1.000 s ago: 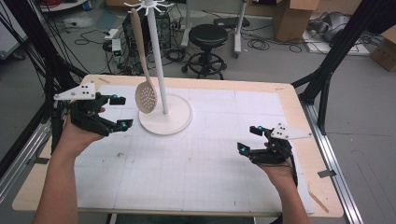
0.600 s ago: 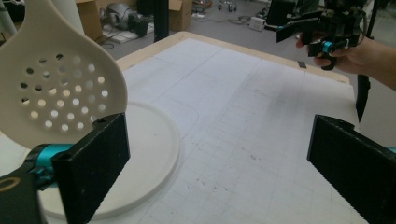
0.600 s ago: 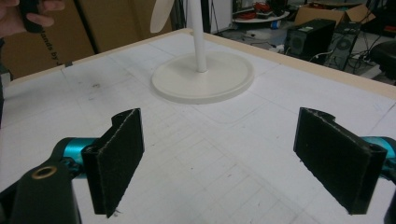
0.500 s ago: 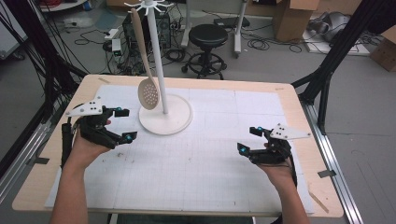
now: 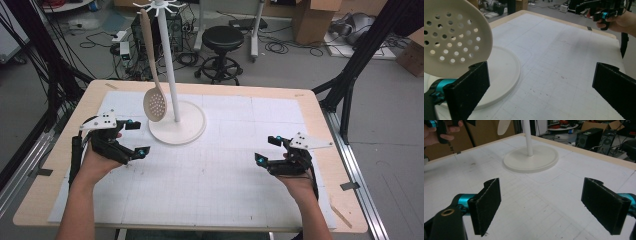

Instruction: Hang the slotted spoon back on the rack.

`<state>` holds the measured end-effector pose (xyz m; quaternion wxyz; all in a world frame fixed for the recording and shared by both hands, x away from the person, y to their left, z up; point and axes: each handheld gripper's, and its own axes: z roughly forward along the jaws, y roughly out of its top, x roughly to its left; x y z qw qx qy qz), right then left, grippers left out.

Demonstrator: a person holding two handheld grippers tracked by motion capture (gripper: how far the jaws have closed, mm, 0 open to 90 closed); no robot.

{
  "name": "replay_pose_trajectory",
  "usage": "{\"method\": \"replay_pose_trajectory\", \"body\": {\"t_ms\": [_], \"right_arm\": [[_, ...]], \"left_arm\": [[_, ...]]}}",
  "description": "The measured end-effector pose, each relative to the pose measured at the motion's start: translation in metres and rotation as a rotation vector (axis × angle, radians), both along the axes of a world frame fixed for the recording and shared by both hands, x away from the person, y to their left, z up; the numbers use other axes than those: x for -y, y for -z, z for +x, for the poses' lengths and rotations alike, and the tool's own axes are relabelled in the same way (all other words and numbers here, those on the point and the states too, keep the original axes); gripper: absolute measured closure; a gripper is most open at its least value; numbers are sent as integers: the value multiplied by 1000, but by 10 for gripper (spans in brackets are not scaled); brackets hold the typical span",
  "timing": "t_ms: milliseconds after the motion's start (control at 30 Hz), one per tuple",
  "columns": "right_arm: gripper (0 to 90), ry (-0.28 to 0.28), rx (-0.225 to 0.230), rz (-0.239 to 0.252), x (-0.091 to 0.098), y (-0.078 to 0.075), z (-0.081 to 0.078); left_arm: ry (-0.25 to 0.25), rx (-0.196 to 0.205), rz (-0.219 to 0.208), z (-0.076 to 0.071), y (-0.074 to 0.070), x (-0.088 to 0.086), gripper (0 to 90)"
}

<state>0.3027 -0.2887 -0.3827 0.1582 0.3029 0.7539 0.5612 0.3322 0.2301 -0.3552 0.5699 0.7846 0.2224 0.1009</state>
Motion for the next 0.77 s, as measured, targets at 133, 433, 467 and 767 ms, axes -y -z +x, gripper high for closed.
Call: {"method": "replay_pose_trajectory", "body": {"t_ms": [133,433,467,767], "right_arm": [[155,-1,-2,-5,-1,0,0],[155,-1,3,-4,-1,0,0],[155,-3,-1,-4,-2,0,0],[155,-1,1,-3,-1,-1,0]], "left_arm": [[-3,-2,1,0,1,0,16],[-4,-1,3,1,1,-1,16],[-2,0,1,1,1,-1,16],[-3,-5,7,1,1,-2,16]]}}
